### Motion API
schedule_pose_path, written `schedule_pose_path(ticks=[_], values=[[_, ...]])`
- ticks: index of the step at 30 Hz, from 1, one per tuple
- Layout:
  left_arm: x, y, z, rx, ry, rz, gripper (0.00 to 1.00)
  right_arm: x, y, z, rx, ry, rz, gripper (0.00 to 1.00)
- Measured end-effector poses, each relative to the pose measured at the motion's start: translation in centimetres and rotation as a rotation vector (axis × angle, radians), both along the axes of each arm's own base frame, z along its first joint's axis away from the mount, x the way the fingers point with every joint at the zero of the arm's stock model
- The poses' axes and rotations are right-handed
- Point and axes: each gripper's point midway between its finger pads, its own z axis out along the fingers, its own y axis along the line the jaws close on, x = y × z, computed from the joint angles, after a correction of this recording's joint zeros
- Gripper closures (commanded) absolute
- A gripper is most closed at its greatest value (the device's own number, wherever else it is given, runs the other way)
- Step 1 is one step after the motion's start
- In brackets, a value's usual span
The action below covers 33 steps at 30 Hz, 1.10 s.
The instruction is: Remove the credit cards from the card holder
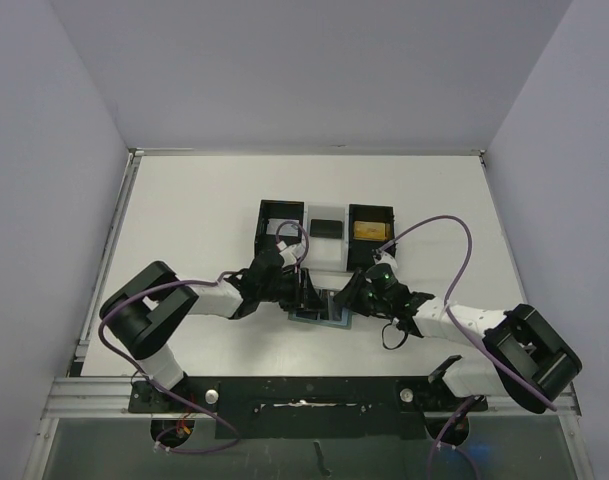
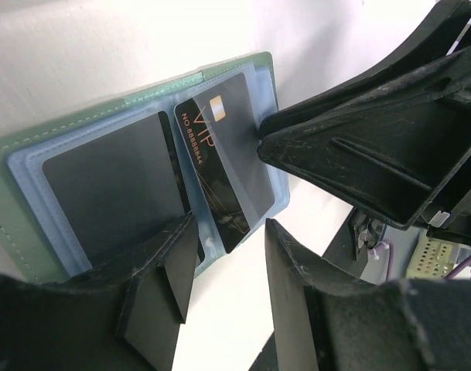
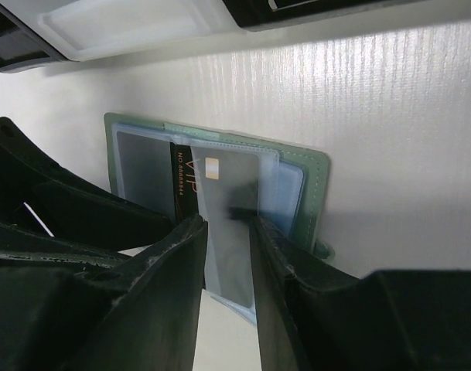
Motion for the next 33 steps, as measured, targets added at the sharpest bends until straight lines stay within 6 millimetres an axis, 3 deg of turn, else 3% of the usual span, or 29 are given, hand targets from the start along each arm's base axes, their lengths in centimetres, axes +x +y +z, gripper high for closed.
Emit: schedule_pose_path(ticks=[3, 7, 12, 22, 33], values=[[-0.1, -0.1, -0.3, -0.002, 0.013, -0.004, 0.65, 0.1, 0.0, -0.3, -0.007, 0.011, -0.006, 0.7], [-0.2, -0.3, -0.7, -0.004, 0.021, -0.01, 0.77, 0.1, 0.0, -0.3, -0.006, 0.015, -0.01, 0.7], [-0.3, -0.4, -1.0, -0.011, 0.035, -0.016, 0.83, 0.1, 0.0, -0.5, -0.004, 0.025, -0.022, 0.69], [-0.6, -0.8, -0.7, -0.075, 0.105, -0.016, 0.85, 0.2, -0.1, -0.5, 0.009, 0.031, -0.05, 0.69], [-0.5, -1.1, -0.3, -0.141, 0.13, -0.024, 0.73, 0.3, -0.1, -0.5, 0.019, 0.034, -0.063, 0.69]])
